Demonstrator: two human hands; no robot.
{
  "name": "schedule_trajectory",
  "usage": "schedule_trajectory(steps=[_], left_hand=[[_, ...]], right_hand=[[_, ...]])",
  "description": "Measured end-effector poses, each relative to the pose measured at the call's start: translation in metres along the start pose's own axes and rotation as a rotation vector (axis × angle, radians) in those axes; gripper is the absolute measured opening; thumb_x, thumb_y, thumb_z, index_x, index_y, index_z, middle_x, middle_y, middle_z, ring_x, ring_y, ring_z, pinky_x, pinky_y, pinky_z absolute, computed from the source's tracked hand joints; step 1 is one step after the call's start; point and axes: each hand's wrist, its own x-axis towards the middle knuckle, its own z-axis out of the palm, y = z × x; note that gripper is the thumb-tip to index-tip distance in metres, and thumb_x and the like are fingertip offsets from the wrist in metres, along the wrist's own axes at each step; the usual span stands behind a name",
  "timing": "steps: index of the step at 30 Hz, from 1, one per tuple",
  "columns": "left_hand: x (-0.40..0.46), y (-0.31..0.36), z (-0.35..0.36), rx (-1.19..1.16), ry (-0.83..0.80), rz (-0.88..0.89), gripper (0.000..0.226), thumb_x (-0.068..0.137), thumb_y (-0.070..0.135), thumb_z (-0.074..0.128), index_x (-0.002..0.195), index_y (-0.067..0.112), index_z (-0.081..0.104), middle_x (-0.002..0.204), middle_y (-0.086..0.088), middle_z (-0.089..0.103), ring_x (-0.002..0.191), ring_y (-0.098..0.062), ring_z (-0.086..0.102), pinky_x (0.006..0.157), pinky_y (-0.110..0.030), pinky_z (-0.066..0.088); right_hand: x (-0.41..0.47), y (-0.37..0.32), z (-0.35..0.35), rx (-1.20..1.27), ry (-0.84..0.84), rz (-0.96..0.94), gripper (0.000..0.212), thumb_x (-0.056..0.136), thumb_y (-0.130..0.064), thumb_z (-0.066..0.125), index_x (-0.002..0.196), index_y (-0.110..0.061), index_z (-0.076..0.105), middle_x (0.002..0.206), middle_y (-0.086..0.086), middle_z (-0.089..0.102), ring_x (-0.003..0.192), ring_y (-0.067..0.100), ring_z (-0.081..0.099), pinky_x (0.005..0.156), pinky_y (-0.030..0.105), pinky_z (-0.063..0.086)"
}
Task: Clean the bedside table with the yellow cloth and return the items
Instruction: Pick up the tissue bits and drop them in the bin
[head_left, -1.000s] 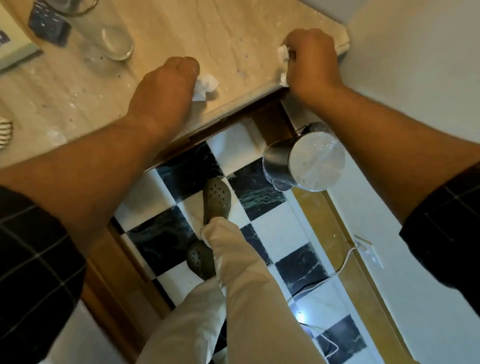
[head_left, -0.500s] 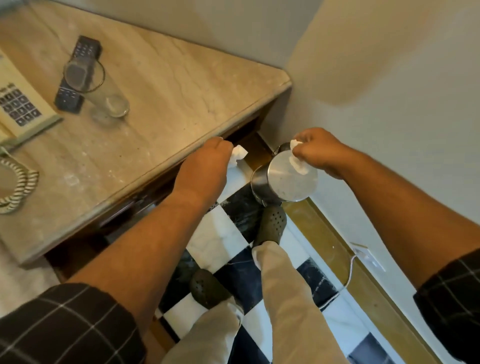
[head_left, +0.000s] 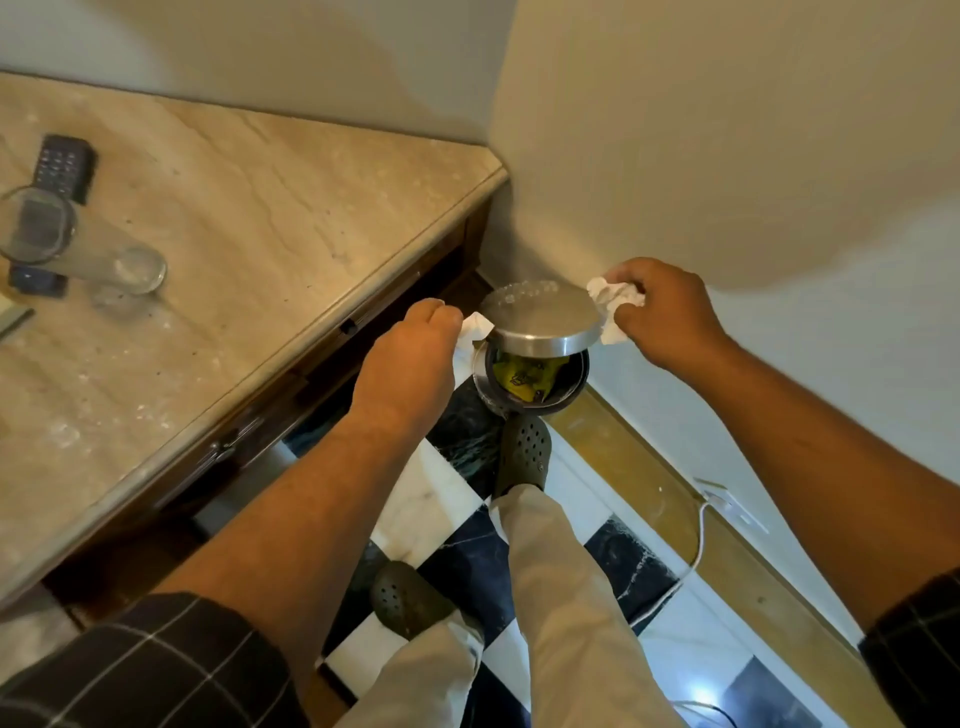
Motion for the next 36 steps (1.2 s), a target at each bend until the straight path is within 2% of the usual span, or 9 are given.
schedule_trajectory(steps=[4,8,14,18,20,25,29,32,36], left_hand=[[0.002,0.004,0.013,-0.022,0.012,-0.043,0.027,0.088,0.003,0.063,0.114,0.007,0.058,0.123,-0.013,0.058,0.095,-0.036,0.064,0.079,-0.044,0.053],[-0.005,-0.001,0.038,-0.034,-0.030,-0.143,0.023,0.092,0.005,0.057,0.115,0.009,0.058,0.121,-0.010,0.057,0.097,-0.033,0.062,0.078,-0.038,0.048],[-0.011,0.009,0.093,-0.139,-0.125,-0.280,0.027,0.091,0.005,0.057,0.117,0.010,0.060,0.117,-0.010,0.060,0.102,-0.030,0.060,0.084,-0.038,0.047],[0.000,0.021,0.130,-0.230,-0.134,-0.326,0.021,0.090,0.006,0.059,0.110,0.010,0.063,0.111,-0.009,0.062,0.098,-0.026,0.062,0.079,-0.032,0.048],[0.007,0.024,0.147,-0.249,-0.129,-0.345,0.018,0.090,0.007,0.060,0.108,0.010,0.063,0.109,-0.009,0.063,0.097,-0.026,0.062,0.076,-0.030,0.046],[0.027,0.023,0.173,-0.236,-0.108,-0.380,0.021,0.091,0.007,0.058,0.110,0.010,0.064,0.110,-0.010,0.063,0.095,-0.026,0.061,0.073,-0.028,0.044],[0.044,0.018,0.180,-0.202,-0.090,-0.367,0.024,0.090,0.007,0.059,0.113,0.011,0.065,0.111,-0.011,0.063,0.096,-0.026,0.062,0.073,-0.028,0.044],[0.061,0.013,0.185,-0.177,-0.082,-0.333,0.026,0.090,0.007,0.059,0.115,0.013,0.064,0.112,-0.010,0.062,0.096,-0.027,0.062,0.073,-0.029,0.044],[0.084,0.003,0.195,-0.153,-0.105,-0.284,0.034,0.093,0.013,0.056,0.126,0.014,0.056,0.128,-0.012,0.055,0.111,-0.030,0.059,0.088,-0.034,0.047]], right_hand=[[-0.002,0.021,0.003,0.068,0.142,0.048,0.028,0.083,-0.003,0.059,0.108,-0.012,0.067,0.104,0.001,0.063,0.090,0.016,0.057,0.077,0.027,0.044],[-0.016,0.047,0.024,0.076,0.210,0.196,0.026,0.080,0.000,0.062,0.103,-0.010,0.069,0.113,0.010,0.056,0.090,0.015,0.051,0.074,0.010,0.031],[-0.041,0.081,0.084,0.108,0.022,0.348,0.025,0.082,0.000,0.061,0.105,-0.004,0.071,0.110,0.016,0.064,0.093,0.028,0.062,0.078,0.027,0.047],[-0.041,0.093,0.116,0.165,-0.025,0.389,0.020,0.081,0.004,0.060,0.096,0.000,0.073,0.088,0.009,0.065,0.086,0.033,0.065,0.073,0.033,0.052],[-0.033,0.097,0.126,0.196,-0.028,0.403,0.020,0.082,0.003,0.060,0.097,0.000,0.073,0.090,0.013,0.069,0.081,0.029,0.066,0.065,0.020,0.052],[-0.002,0.108,0.135,0.102,-0.036,0.319,0.025,0.088,-0.001,0.058,0.111,0.001,0.069,0.108,0.015,0.067,0.088,0.020,0.062,0.066,0.008,0.033],[0.021,0.110,0.137,-0.001,-0.090,0.192,0.028,0.094,-0.007,0.055,0.121,-0.005,0.062,0.111,0.004,0.057,0.095,0.018,0.056,0.074,0.015,0.040],[0.040,0.112,0.143,-0.104,-0.099,0.123,0.021,0.096,-0.017,0.051,0.116,-0.011,0.056,0.085,-0.016,0.047,0.091,0.020,0.057,0.064,0.021,0.039],[0.056,0.105,0.153,-0.221,-0.174,-0.005,0.022,0.095,-0.014,0.051,0.116,-0.009,0.054,0.108,0.004,0.052,0.099,0.028,0.055,0.078,0.033,0.044]])
